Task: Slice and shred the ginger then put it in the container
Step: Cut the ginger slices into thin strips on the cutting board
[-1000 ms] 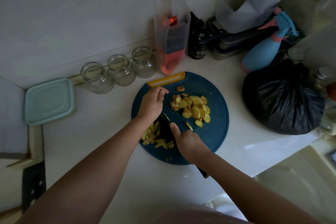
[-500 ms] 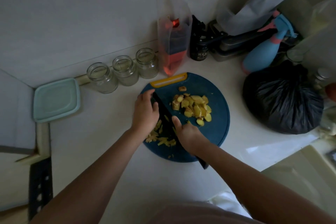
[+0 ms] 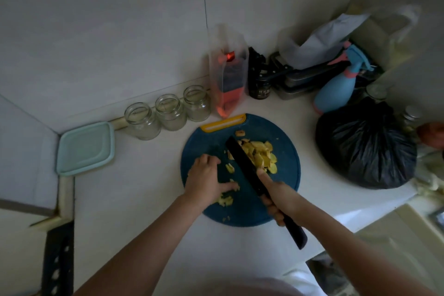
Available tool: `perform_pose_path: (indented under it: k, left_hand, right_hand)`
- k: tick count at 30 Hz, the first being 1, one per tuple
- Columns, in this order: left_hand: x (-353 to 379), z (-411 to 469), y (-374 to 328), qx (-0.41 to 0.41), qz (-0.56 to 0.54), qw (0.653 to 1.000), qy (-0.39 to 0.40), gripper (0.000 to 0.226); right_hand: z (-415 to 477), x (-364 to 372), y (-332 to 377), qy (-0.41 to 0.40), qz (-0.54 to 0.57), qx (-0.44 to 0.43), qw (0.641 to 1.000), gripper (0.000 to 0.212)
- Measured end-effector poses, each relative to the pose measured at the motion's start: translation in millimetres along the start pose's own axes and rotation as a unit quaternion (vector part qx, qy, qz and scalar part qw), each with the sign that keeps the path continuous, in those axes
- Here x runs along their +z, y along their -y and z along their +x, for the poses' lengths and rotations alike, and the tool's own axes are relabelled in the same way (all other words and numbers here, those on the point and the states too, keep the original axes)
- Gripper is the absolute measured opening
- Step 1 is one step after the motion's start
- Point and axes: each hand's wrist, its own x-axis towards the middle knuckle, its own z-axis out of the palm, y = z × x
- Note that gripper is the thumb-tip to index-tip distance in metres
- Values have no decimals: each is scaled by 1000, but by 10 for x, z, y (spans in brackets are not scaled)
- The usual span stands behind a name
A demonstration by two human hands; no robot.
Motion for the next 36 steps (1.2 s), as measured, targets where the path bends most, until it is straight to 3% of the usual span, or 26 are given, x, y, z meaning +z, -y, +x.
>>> perform_pose_path:
  k: [7, 14, 20, 27, 31, 36]
  left_hand:
    - [85, -11, -94, 46, -1, 999, -9, 72]
    - [114, -66, 19, 128, 19, 989, -70, 23]
    - [139, -101, 25, 198, 4, 977, -76, 26]
    - [160, 59, -70, 169, -8, 982, -88, 17]
    - [154, 124, -140, 140, -15, 987, -71, 27]
    - [208, 151, -254, 100, 59, 991, -67, 31]
  right_hand:
    - [-138, -171, -45, 14, 30, -25, 999, 65]
    - [-204, -232, -146, -18, 38, -27, 999, 65]
    - [-230, -233, -206, -38, 37, -37, 998, 65]
    - [-234, -184, -232, -38, 32, -38, 998, 66]
    - [-220, -179, -252, -38, 33, -35, 998, 66]
    - [-184, -157, -264, -33, 38, -31, 998, 65]
